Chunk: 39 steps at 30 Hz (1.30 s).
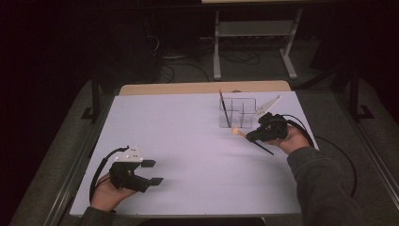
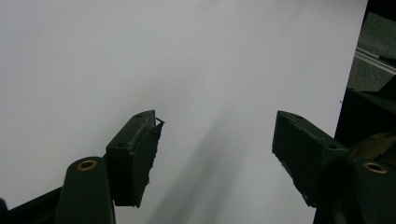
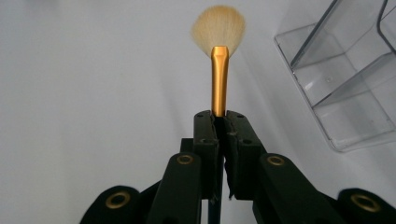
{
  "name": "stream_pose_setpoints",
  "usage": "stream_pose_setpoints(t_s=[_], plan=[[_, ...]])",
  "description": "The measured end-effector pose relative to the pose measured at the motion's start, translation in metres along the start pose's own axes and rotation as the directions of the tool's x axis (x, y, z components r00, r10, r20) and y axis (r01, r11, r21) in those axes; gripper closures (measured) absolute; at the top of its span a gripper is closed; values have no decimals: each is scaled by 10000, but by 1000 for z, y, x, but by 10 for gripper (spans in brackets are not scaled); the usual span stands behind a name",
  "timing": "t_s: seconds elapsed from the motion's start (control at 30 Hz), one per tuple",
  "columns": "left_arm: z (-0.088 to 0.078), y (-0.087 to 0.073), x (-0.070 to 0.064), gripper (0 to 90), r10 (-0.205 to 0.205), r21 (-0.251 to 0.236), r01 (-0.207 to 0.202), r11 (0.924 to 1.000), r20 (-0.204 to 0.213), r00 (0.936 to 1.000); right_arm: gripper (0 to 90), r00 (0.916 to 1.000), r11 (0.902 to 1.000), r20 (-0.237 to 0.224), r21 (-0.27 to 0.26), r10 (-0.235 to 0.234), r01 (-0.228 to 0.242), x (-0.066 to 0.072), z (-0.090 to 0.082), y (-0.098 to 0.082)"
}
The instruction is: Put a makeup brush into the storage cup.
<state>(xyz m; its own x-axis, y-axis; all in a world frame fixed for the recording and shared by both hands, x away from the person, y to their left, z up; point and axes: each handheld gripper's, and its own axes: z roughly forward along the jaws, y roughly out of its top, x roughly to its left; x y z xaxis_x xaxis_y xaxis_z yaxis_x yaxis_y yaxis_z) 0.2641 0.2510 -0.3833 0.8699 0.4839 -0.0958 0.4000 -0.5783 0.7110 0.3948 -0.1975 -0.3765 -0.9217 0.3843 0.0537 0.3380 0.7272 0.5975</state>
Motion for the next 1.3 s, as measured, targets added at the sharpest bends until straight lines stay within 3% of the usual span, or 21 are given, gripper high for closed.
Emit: stream_pose_setpoints(t_s=[0.2,0.8,1.3], plan=[[1,0,0,305,31,13,-31,10000,5,10000,828,9998,9991,-161,-419,100,-107,7,-4,1],[5,3,-3,307,80,0,-80,10000,166,9998,827,9978,9899,-630,-1412,-208,118,40,-8,12],[15,11,-11,310,201,-93,-196,9998,582,9981,827,9895,9780,-1019,-1924,-1022,812,67,-2,30]])
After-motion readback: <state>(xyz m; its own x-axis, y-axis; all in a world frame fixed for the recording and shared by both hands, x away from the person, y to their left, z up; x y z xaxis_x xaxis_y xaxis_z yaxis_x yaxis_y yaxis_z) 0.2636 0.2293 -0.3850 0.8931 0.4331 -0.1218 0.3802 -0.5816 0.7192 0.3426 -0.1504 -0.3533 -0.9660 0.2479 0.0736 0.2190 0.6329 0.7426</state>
